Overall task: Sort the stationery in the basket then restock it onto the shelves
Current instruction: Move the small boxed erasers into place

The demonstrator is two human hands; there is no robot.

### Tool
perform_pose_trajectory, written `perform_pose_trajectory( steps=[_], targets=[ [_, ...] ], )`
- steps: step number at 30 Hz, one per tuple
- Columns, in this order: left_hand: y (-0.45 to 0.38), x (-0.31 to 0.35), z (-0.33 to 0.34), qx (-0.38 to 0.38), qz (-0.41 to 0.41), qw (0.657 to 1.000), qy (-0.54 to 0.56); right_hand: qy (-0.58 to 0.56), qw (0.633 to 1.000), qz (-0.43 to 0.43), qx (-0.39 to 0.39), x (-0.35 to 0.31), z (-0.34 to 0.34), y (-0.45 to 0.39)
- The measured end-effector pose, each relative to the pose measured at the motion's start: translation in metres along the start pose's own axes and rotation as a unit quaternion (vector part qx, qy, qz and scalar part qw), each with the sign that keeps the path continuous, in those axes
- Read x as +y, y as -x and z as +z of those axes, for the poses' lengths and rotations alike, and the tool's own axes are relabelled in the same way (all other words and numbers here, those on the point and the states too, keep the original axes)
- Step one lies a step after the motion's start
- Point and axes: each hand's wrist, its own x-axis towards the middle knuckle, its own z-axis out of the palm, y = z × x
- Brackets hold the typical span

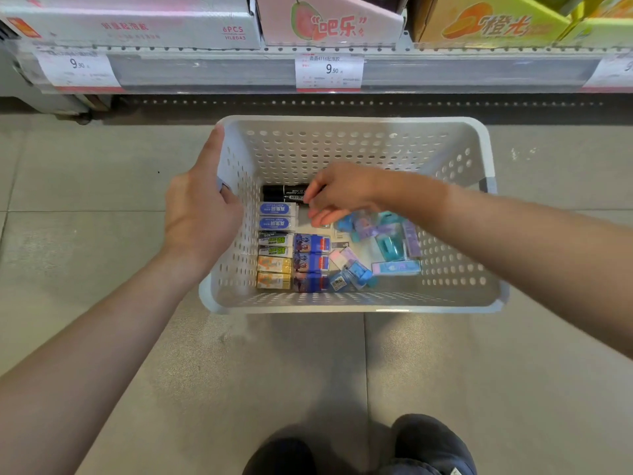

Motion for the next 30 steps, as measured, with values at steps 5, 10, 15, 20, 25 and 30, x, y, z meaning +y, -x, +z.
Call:
perform_pose_trajectory(
  steps=[5, 10, 15, 20, 25, 30],
  targets=[
    [-0.002, -0.003, 0.002, 0.001, -0.001, 1.000, -0.017, 0.174, 0.984, -0.021, -0.033, 0.006, -0.041, 0.030],
    [0.000, 0.000, 0.001, 0.000, -0.003, 1.000, -0.029, 0.477, 0.876, -0.013, -0.070, 0.032, -0.039, 0.043],
    [-0.001, 0.000, 0.001, 0.005, 0.004, 0.999, -0.047, 0.633, 0.763, 0.072, -0.109, 0.068, -0.007, 0.049],
    [-0.001, 0.001, 0.001, 0.007, -0.005, 0.998, -0.059, 0.641, 0.755, 0.091, -0.104, 0.080, 0.007, 0.053],
    [0.000, 0.003, 0.000, 0.005, -0.006, 0.999, -0.054, 0.642, 0.756, 0.089, -0.091, 0.081, 0.008, 0.056],
    [0.001, 0.003, 0.000, 0.003, -0.001, 0.999, -0.039, 0.648, 0.749, 0.090, -0.106, 0.079, 0.013, 0.050]
  ],
)
